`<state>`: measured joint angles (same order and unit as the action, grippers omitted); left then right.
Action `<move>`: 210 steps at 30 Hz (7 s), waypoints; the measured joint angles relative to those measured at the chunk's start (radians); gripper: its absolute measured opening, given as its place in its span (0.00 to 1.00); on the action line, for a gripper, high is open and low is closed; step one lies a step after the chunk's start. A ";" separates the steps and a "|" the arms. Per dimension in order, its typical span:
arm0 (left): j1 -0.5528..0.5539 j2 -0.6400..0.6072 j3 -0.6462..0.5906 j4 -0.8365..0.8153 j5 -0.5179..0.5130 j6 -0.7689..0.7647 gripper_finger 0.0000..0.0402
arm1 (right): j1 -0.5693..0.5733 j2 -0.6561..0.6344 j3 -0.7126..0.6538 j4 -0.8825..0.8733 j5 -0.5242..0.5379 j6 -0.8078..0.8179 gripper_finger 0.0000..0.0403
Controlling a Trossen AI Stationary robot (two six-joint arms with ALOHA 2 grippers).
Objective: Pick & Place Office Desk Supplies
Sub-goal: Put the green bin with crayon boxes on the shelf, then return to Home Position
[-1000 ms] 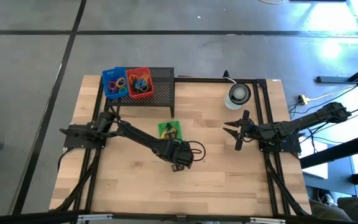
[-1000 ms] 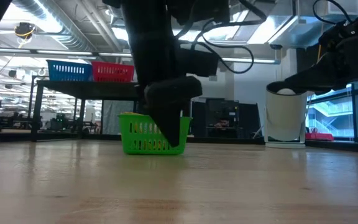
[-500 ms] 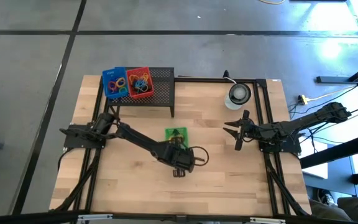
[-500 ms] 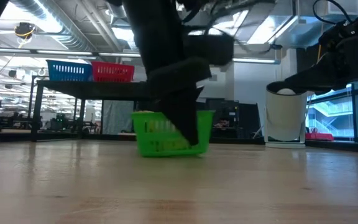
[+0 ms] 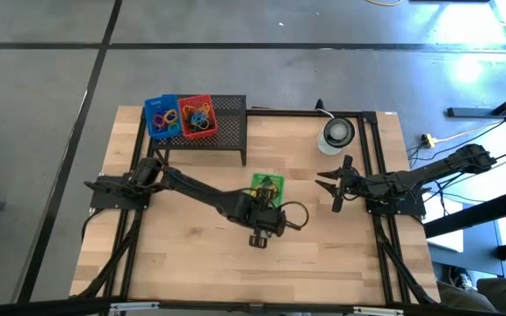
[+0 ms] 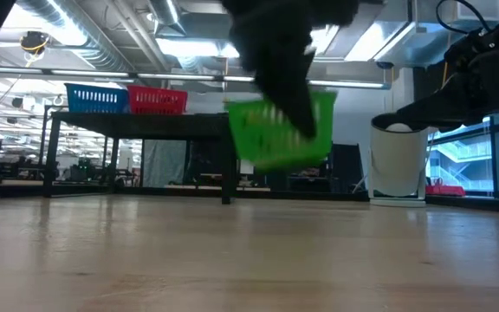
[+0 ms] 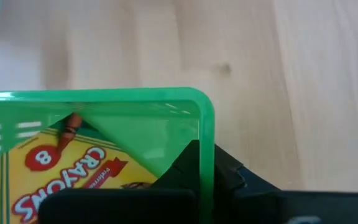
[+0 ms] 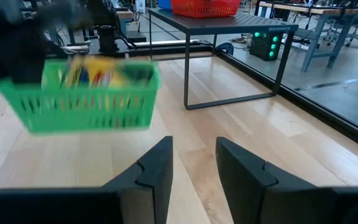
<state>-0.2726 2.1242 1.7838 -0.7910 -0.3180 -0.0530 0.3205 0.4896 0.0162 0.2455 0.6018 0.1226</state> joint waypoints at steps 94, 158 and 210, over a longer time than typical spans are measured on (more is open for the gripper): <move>0.543 -0.019 0.431 -0.780 0.011 0.156 0.11 | 0.000 0.000 0.000 0.000 0.000 0.000 0.30; -0.017 -0.357 0.197 -0.503 0.121 0.050 0.42 | 0.000 0.000 0.000 0.000 0.000 0.000 0.30; -0.024 -1.360 -1.776 1.828 0.444 0.232 0.42 | 0.000 0.000 0.000 0.000 0.000 0.000 0.30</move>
<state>-0.2966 0.7647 0.0082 1.0367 0.1257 0.1787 0.3206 0.4893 0.0162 0.2455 0.6018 0.1223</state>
